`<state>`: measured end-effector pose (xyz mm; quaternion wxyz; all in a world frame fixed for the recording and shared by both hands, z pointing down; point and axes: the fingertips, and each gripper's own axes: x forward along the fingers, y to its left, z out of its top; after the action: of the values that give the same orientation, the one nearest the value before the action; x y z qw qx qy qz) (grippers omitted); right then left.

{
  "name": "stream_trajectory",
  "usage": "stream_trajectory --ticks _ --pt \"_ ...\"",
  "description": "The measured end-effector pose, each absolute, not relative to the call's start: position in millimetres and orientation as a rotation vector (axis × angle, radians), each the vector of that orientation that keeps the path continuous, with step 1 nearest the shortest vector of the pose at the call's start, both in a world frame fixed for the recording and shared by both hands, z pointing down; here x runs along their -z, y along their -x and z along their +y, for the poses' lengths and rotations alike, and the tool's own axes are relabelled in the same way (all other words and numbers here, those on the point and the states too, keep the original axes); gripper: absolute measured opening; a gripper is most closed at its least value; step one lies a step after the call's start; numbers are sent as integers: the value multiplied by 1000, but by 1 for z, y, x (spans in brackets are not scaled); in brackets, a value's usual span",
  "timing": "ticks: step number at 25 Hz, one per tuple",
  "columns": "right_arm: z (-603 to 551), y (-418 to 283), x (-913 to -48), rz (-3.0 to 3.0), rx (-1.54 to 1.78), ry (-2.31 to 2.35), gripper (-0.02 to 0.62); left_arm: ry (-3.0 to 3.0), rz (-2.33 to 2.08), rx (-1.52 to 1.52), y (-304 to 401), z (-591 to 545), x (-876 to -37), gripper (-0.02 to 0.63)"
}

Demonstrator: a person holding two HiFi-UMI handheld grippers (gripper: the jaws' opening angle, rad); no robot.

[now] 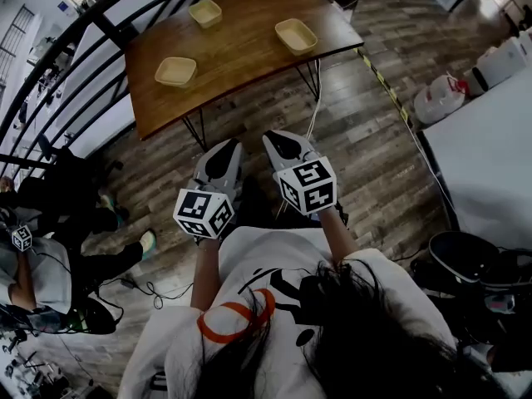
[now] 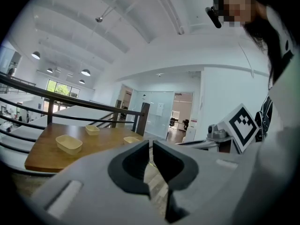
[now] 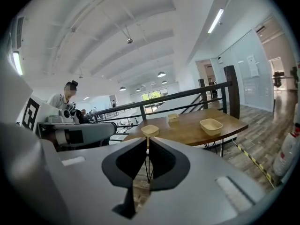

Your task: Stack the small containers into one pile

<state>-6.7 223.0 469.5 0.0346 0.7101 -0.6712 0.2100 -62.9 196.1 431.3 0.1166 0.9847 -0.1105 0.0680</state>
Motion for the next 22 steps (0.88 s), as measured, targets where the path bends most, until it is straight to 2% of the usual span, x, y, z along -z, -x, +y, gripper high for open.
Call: stream_trajectory --ticks 12,22 --pt "167 -54 -491 -1935 -727 -2255 44 -2868 -211 -258 8 128 -446 0" --pt "55 -112 -506 -1786 -801 -2290 55 -2875 -128 -245 -42 0 -437 1"
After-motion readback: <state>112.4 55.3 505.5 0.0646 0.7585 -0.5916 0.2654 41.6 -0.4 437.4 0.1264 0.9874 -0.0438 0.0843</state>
